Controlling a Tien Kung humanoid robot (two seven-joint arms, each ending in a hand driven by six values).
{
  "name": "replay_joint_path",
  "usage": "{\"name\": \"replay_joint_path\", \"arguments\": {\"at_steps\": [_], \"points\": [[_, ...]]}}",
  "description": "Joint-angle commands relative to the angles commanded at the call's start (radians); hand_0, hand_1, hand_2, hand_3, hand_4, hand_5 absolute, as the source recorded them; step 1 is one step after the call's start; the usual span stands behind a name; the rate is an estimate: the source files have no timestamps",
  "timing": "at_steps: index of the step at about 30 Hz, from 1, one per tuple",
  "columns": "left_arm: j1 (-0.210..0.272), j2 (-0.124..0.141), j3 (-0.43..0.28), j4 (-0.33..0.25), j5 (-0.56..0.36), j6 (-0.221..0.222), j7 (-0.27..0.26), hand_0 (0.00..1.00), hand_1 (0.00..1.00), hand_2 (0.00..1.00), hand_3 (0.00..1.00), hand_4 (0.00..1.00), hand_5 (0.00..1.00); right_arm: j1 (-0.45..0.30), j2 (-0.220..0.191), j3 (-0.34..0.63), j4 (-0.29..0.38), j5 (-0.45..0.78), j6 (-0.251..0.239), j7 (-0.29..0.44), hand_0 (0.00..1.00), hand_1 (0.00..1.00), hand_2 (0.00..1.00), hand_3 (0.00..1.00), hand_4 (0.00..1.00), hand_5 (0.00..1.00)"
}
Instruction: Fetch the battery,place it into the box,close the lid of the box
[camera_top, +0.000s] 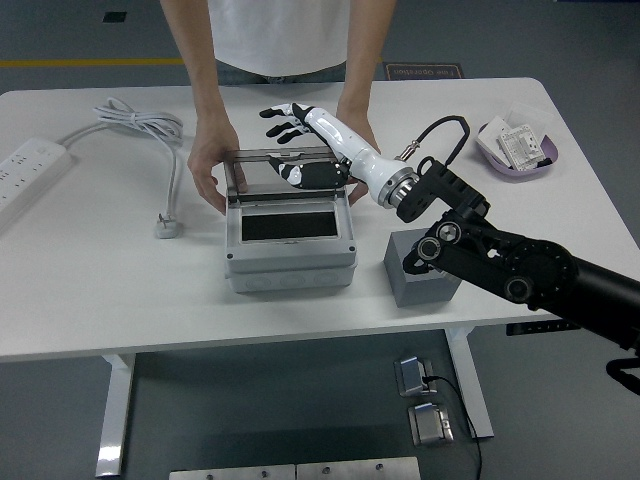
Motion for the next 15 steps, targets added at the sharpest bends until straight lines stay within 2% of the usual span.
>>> {"name": "replay_joint_path", "arguments": {"at_steps": [9, 15], "points": [[-0.012, -0.003, -0.023, -0.001, 0.039, -0.005, 0.011, 0.727, 0.748, 0.693, 0.664, 0.594, 0.370, 0.070, 0.045, -0.070, -0.166, 0.098, 0.019, 0.032, 0.850, 0.703, 0.726, 0.796, 0.659, 0.109], [-0.018, -0.004, -0.024, -0.002, 0.047, -0.006, 0.011, 0.727, 0.748, 0.693, 0.663, 0.594, 0.370, 0.071, 0.065, -0.106, -0.228, 0.148, 0.020, 0.055, 0.850, 0.702, 0.726, 0.795, 0.664, 0.115]]}}
